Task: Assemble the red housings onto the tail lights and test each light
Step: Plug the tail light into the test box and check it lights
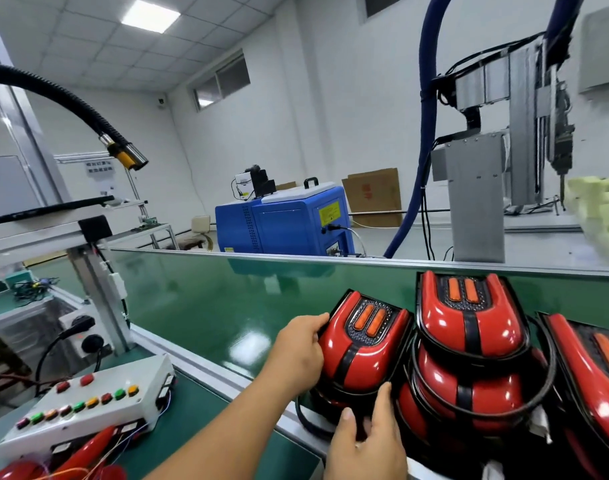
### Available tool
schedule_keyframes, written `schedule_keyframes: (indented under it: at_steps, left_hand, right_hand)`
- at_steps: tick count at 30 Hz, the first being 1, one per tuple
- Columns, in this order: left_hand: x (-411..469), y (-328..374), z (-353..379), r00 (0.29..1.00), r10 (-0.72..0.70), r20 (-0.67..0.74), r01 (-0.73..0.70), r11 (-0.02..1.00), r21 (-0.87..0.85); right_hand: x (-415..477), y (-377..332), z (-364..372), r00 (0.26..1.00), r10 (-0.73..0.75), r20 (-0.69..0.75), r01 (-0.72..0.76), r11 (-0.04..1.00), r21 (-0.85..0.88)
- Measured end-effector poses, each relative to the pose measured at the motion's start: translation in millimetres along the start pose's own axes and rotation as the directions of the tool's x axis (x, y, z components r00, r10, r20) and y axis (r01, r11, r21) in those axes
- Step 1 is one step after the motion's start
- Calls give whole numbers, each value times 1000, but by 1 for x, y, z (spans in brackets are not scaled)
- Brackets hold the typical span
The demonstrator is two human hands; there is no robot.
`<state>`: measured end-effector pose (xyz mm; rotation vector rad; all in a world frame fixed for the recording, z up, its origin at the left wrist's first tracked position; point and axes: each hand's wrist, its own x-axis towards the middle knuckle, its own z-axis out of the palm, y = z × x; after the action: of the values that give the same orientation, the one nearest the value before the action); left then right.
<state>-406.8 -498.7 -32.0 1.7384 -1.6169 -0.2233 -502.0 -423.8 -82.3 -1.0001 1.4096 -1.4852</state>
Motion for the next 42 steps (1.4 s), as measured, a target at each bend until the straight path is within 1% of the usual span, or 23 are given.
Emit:
schedule_keyframes:
  at_steps: [2,3,5,6,8,9,11,14,15,16,18,20,21,24,28,30,32,35,39,42]
  left_hand:
    - [0,-3,0,998,-54,35,56,997,-62]
    - [-1,-4,0,993,-94,75,104,985,-140]
    - [-4,-5,-1,968,-178,174,232,901,-367]
    - [-6,-5,-3,955,-198,220,279,849,-448]
    - [-12,-6,-5,943,-192,273,315,785,-533]
    - [-14,-6,-6,940,-207,271,327,773,-543]
    - [-17,-5,-9,942,-257,217,334,779,-531]
    - [-23,-7,-19,952,-284,113,300,802,-517]
    - [-26,-7,-23,953,-285,107,298,803,-516]
    - [-31,-6,-26,953,-280,115,298,807,-510]
    - [-43,-4,-26,951,-254,176,307,838,-451]
    - [-55,-2,-19,950,-190,248,282,864,-417]
    - [-58,1,-14,951,-166,259,266,868,-419]
    - [-48,9,-12,966,-155,209,233,875,-425]
    - [-30,15,-6,966,-176,188,228,924,-306]
    - [-31,10,-1,964,-177,197,233,919,-319]
    - [-34,5,2,963,-196,186,251,905,-343]
    - [-36,3,4,964,-206,171,259,878,-403]
    - [-38,5,4,964,-218,152,264,847,-461]
    - [-45,7,-5,968,-222,120,252,852,-459]
  right_hand:
    - [0,2,-1,999,-42,14,43,996,-76]
    - [-1,1,-1,999,-50,18,52,994,-97]
    - [-4,1,-1,999,-49,8,50,993,-108]
    - [-6,1,-1,999,-52,-8,51,994,-97]
    - [-9,0,0,999,-36,-28,34,998,-59]
    - [-10,0,0,999,-25,-23,24,999,-41]
    - [-12,1,-1,998,-45,-39,45,999,-2]
    - [-19,2,-4,994,-83,-65,86,996,37]
    - [-21,1,-4,997,-61,-53,65,995,71]
    - [-20,0,-3,999,-14,-36,18,993,117]
    - [-20,-4,-1,997,78,-1,-76,973,220]
    - [-22,-8,3,995,101,3,-98,959,266]
    - [-21,-12,3,995,101,-14,-92,955,283]
    - [-11,-22,2,997,68,-44,-55,970,237]
    - [2,-21,-5,998,55,14,-55,998,33]
    - [-3,-19,-3,999,11,-34,-12,999,-36]
    - [-9,-15,1,993,-48,-107,44,998,-44]
    - [-12,-9,5,985,-93,-147,89,996,-30]
    - [-11,-7,3,978,-134,-163,133,991,-20]
    - [-13,-10,3,977,-137,-162,138,990,-3]
